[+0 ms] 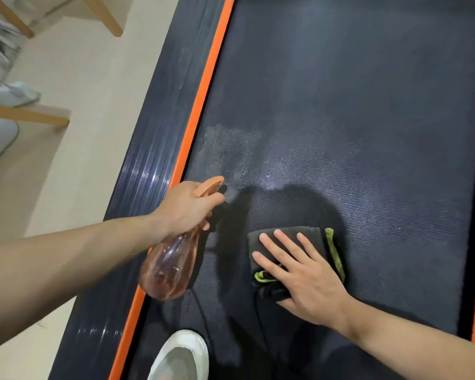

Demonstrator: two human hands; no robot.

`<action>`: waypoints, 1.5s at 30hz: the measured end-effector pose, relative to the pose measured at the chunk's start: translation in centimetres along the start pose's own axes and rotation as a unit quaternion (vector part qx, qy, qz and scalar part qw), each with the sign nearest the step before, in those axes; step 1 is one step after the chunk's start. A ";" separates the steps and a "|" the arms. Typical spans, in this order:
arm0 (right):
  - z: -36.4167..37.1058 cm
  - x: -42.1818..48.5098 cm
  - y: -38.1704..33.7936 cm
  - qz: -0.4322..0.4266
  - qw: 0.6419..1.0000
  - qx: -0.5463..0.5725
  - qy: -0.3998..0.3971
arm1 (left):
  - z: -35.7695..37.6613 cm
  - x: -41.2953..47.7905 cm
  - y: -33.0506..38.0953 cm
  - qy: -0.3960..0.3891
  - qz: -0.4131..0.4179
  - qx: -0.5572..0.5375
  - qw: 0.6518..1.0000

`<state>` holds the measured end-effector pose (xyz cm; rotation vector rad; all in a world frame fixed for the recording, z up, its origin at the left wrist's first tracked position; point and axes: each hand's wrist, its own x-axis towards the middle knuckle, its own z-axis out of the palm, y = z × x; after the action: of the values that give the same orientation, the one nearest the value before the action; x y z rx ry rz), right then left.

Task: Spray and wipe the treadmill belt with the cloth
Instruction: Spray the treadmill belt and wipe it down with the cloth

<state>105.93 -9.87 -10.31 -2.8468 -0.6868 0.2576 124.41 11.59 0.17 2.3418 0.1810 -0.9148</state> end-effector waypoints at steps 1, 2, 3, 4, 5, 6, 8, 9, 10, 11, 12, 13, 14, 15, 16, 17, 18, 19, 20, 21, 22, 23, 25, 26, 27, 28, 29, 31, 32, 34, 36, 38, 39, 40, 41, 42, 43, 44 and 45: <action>0.0 0.2 0.0 -0.001 1.000 0.000 0.003 | -0.4 0.0 -0.4 0.004 -0.010 -0.022 1.000; 0.1 0.5 -0.1 -0.001 1.000 0.002 0.006 | -0.7 0.0 -0.7 0.008 -0.018 -0.042 0.999; 0.1 0.9 -0.2 -0.001 1.000 0.005 0.009 | -1.0 0.0 -1.1 0.006 -0.022 -0.055 0.998; 0.2 1.4 -0.3 0.001 1.000 0.008 0.011 | -1.2 0.0 -1.3 0.002 -0.021 -0.059 0.998; 0.2 1.9 -0.4 0.004 1.000 0.010 0.011 | -1.5 -0.1 -1.5 -0.002 -0.019 -0.058 0.998; 0.3 2.5 -0.4 0.004 1.000 0.012 0.011 | -1.7 -0.1 -1.6 -0.003 -0.018 -0.057 0.998; 0.4 3.6 -0.4 0.000 1.000 0.007 0.004 | -2.1 -0.1 -1.8 -0.001 -0.021 -0.060 0.998; 0.5 4.2 -0.4 -0.003 1.000 0.003 -0.003 | -2.2 0.0 -2.0 0.001 -0.024 -0.062 0.998; 0.5 4.7 -0.5 -0.004 1.000 -0.001 -0.008 | -2.3 0.1 -2.0 0.001 -0.028 -0.065 0.997; 0.4 5.1 -0.5 -0.002 1.000 -0.004 -0.008 | -2.5 0.2 -2.1 -0.001 -0.030 -0.069 0.997; 0.4 5.7 -0.5 0.000 1.000 -0.006 -0.004 | -2.5 0.2 -2.2 -0.003 -0.029 -0.071 0.997; 0.2 6.3 -0.4 -0.003 1.000 -0.006 -0.001 | -2.7 0.3 -2.2 -0.003 -0.026 -0.075 0.997; 0.0 7.1 0.0 -0.016 1.000 -0.007 0.002 | -2.8 0.2 -2.1 0.001 -0.025 -0.084 0.996; -0.3 8.2 0.7 -0.038 0.999 -0.009 0.004 | -3.0 0.3 -2.1 0.009 -0.021 -0.097 0.995; -0.5 9.7 1.8 -0.060 0.998 -0.013 0.001 | -3.1 0.4 -2.1 0.020 -0.017 -0.112 0.993; -1.0 11.8 2.9 -0.066 0.998 -0.015 -0.003 | -3.3 0.5 -2.2 0.032 -0.012 -0.123 0.992; -1.7 14.4 4.3 -0.052 0.998 -0.019 0.003 | -3.4 0.6 -2.2 0.042 -0.008 -0.129 0.991; -2.4 17.5 5.8 -0.020 1.000 -0.017 0.016 | -3.6 0.7 -2.3 0.048 -0.004 -0.134 0.990; -3.3 20.7 7.2 0.030 0.999 -0.006 0.026 | -3.7 0.8 -2.4 0.048 -0.003 -0.142 0.989; -4.2 23.7 8.4 0.088 0.996 0.003 0.025 | -3.9 0.9 -2.5 0.048 -0.005 -0.154 0.987; -5.0 26.3 9.5 0.139 0.990 0.004 0.031 | -4.1 0.9 -2.6 0.047 -0.009 -0.169 0.985; -5.3 28.1 9.9 0.175 0.984 0.002 0.042 | -4.2 0.9 -2.8 0.046 -0.013 -0.179 0.983; -5.0 28.7 8.6 0.196 0.979 0.006 0.059 | -4.7 0.9 -3.0 0.043 -0.015 -0.184 0.982; -4.3 27.4 6.9 0.172 0.983 0.007 0.065 | -4.8 0.8 -3.1 0.039 -0.014 -0.189 0.981; -3.6 25.2 4.6 0.122 0.990 0.009 0.065 | -4.9 0.8 -3.1 0.038 -0.013 -0.197 0.980; -2.5 22.6 2.1 0.053 0.997 0.015 0.056 | -4.9 0.8 -3.1 0.042 -0.012 -0.201 0.979; -1.4 19.8 -0.2 -0.023 0.999 0.016 0.026 | -5.0 0.7 -3.1 0.047 -0.011 -0.202 0.978; -0.6 16.8 -1.6 -0.131 0.991 0.011 -0.028 | -5.0 0.6 -2.8 0.047 -0.008 -0.196 0.979; -1.0 17.5 -0.4 -0.157 0.987 0.008 -0.037 | -5.1 0.6 -2.7 0.044 -0.009 -0.192 0.980; -2.2 21.2 3.2 -0.108 0.994 -0.013 -0.008 | -5.4 0.7 -2.8 0.044 -0.020 -0.191 0.980; -4.1 25.8 7.4 0.025 1.000 -0.010 0.006 | -5.7 0.9 -3.1 0.045 -0.030 -0.193 0.980; -5.2 28.5 9.5 0.136 0.990 -0.015 0.026 | -5.7 0.9 -3.3 0.045 -0.034 -0.184 0.981; -5.0 28.5 9.1 0.158 0.987 -0.017 0.037 | -5.8 0.8 -3.5 0.047 -0.033 -0.181 0.982; -4.4 27.7 7.7 0.151 0.987 -0.022 0.044 | -5.9 0.8 -3.6 0.049 -0.030 -0.183 0.981; -3.9 25.9 5.7 0.116 0.992 -0.025 0.046 | -6.1 0.8 -3.8 0.048 -0.029 -0.191 0.980; -3.0 23.2 3.5 0.055 0.997 -0.020 0.044 | -6.2 0.7 -3.9 0.047 -0.031 -0.202 0.978; -1.8 20.0 1.2 -0.024 0.999 -0.009 0.034 | -6.2 0.7 -3.8 0.047 -0.033 -0.216 0.975; -0.7 16.7 -0.7 -0.102 0.995 -0.001 0.009 | -6.2 0.6 -3.8 0.050 -0.034 -0.228 0.972; -0.2 14.5 -1.6 -0.159 0.987 -0.005 -0.015 | -6.1 0.6 -3.7 0.053 -0.032 -0.229 0.972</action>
<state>118.00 -1.70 -11.53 -2.6916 -1.1341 0.2465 127.08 18.16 1.48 1.9619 0.4631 -0.6893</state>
